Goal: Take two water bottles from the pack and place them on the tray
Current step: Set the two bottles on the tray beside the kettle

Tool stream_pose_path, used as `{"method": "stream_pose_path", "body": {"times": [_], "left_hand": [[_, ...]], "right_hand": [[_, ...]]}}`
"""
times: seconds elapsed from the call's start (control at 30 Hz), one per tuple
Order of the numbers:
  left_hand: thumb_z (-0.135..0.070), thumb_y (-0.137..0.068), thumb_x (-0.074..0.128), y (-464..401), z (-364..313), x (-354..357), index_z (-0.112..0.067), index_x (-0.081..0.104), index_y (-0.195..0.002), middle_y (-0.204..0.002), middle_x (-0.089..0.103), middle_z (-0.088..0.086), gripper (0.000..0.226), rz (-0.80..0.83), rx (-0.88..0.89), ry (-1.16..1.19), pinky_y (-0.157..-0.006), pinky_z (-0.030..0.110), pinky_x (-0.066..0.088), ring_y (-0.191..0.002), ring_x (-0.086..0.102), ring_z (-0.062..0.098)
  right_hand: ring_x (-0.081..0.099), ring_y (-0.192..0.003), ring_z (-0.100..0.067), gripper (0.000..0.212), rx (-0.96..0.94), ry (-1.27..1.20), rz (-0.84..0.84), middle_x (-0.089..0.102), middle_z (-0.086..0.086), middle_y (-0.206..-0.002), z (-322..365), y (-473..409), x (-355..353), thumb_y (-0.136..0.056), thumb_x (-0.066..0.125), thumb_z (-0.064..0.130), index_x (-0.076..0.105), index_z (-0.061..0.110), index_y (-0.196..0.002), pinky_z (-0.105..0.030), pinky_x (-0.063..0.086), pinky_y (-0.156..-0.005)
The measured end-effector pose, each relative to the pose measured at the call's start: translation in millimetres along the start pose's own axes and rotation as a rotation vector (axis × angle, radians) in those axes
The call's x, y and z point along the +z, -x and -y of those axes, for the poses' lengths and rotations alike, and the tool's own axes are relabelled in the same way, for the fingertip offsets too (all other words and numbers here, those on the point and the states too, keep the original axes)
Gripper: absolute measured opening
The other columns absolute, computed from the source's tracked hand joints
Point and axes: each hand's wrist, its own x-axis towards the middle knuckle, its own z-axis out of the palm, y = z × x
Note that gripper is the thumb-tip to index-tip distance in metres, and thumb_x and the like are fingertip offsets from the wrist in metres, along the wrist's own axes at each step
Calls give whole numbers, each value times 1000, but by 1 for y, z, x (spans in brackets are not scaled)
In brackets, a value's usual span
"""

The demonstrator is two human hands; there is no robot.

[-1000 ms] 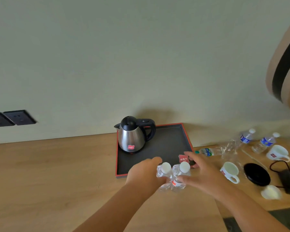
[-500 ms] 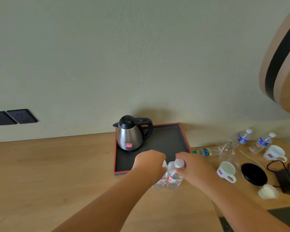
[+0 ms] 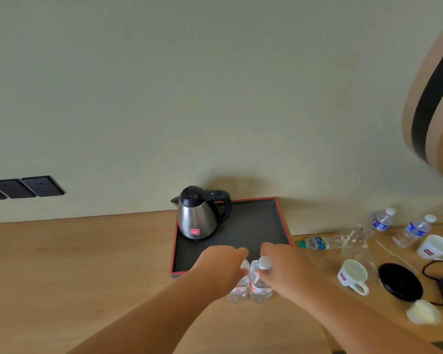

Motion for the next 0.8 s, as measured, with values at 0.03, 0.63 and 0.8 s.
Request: {"method": "stream_pose_path", "body": {"times": [0.03, 0.63, 0.8], "left_hand": [[-32, -105, 54, -1, -1, -2, -14, 54, -116, -105, 69, 12, 21, 6, -1, -6, -67, 37, 38, -90, 62, 31], [-32, -105, 54, -121, -1, -81, -16, 61, -126, -120, 71, 6, 28, -142, -17, 91, -75, 32, 42, -106, 66, 27], [-36, -105, 52, -172, 9, -81, -14, 62, -123, -118, 73, 10, 30, -184, -74, 144, -85, 37, 52, -105, 66, 31]], "right_hand": [[64, -80, -20, 17, -1, -4, 3, 59, 6, -77, -1, -2, -2, -91, 65, 36, 57, 21, -92, -23, 27, -47], [55, -65, -11, 18, -31, -95, -119, 58, 8, -71, -61, -113, -89, -83, 73, 36, 59, 25, -79, -26, 33, -51], [60, -73, -20, 14, -21, -70, -154, 60, 4, -75, -85, -163, -92, -86, 71, 32, 64, 19, -87, -25, 32, -50]]}}
